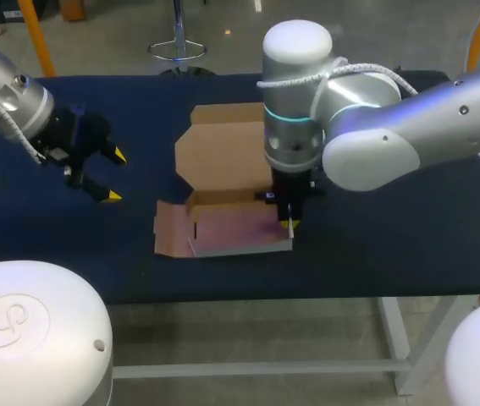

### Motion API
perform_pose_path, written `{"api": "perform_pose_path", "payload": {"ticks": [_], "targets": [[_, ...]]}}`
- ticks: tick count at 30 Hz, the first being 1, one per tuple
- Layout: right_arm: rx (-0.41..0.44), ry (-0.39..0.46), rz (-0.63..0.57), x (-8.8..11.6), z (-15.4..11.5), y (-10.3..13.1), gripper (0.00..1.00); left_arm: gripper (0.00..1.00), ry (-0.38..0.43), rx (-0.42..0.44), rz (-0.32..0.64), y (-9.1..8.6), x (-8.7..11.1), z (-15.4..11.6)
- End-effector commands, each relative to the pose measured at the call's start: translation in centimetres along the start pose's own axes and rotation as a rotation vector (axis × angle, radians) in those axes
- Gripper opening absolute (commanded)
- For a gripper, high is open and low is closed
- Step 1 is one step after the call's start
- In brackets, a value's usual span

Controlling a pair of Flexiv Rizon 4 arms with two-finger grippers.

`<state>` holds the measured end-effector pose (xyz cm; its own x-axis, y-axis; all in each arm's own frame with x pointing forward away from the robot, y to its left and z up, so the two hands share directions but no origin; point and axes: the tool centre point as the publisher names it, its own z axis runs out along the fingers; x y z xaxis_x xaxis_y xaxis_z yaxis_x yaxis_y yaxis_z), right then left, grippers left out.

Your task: Assemble the packaging by folding the flat box into shape, placing the metal phone stand inside, and closing the box properly

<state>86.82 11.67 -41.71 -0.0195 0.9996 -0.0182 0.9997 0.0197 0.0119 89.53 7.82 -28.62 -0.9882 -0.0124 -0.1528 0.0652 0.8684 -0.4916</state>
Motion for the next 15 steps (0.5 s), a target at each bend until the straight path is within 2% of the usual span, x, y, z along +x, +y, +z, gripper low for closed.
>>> {"api": "perform_pose_path", "payload": {"ticks": [1, 15], "targets": [[0.002, 0.029, -0.003, -0.17, 0.18, -0.03, 0.0, 1.0, 0.002, -0.005, -0.001, -0.06, -0.02, -0.03], [0.031, 0.0, 0.002, 0.19, 0.32, 0.06, 0.0, 1.0, 0.002, -0.005, -0.001, -0.06, -0.02, -0.03]]}}
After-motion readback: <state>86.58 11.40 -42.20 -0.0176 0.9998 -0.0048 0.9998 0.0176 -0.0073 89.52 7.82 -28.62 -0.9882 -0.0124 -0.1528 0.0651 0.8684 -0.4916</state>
